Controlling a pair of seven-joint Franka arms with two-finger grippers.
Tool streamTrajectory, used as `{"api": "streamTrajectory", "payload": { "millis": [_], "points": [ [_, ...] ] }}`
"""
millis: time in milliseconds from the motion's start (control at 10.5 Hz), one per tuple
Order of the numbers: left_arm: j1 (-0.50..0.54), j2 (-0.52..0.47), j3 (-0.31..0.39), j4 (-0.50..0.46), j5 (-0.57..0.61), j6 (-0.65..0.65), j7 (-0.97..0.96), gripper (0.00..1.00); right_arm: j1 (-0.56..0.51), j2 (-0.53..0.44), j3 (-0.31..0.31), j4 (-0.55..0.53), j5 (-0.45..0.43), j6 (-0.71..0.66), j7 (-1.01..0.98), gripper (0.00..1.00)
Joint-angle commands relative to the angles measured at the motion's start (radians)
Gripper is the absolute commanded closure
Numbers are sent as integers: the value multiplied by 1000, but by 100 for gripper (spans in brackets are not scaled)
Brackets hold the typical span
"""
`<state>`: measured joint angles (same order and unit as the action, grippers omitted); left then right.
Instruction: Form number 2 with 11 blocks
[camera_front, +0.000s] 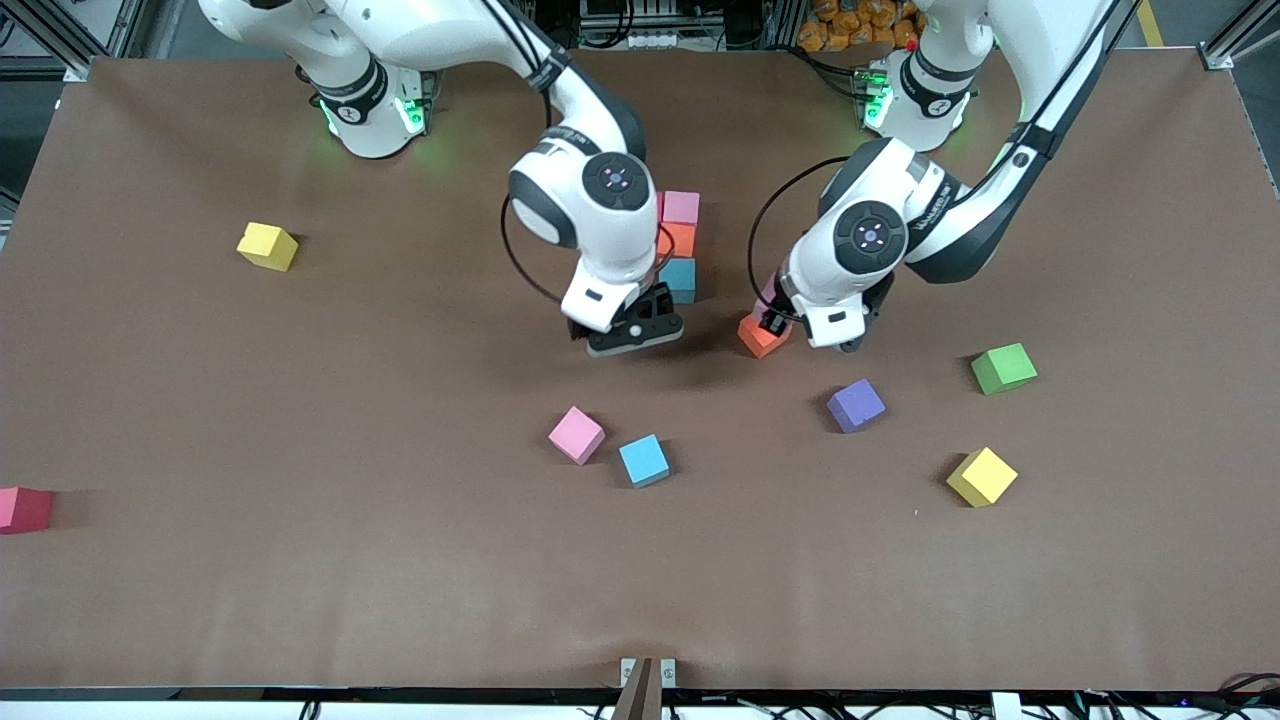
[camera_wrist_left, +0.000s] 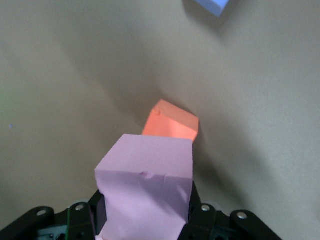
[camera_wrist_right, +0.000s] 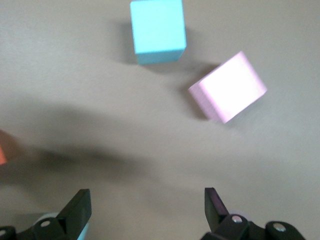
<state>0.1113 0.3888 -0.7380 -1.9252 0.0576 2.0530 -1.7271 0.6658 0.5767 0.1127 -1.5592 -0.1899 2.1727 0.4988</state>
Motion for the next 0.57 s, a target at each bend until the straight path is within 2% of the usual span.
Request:
{"api": "streamTrajectory", "payload": {
  "millis": [0, 286, 477],
  "points": [
    [-47, 73, 2, 80, -7, 1, -89, 100, -86, 6, 12, 11, -13, -4, -254, 0],
    [-125, 136, 3, 130, 1, 3, -221, 100, -144, 35, 18, 13, -14, 68, -574, 0],
    [-175, 154, 5, 152, 1, 13, -316, 100, -144, 72, 16, 22, -17, 142, -603, 0]
  ]
}}
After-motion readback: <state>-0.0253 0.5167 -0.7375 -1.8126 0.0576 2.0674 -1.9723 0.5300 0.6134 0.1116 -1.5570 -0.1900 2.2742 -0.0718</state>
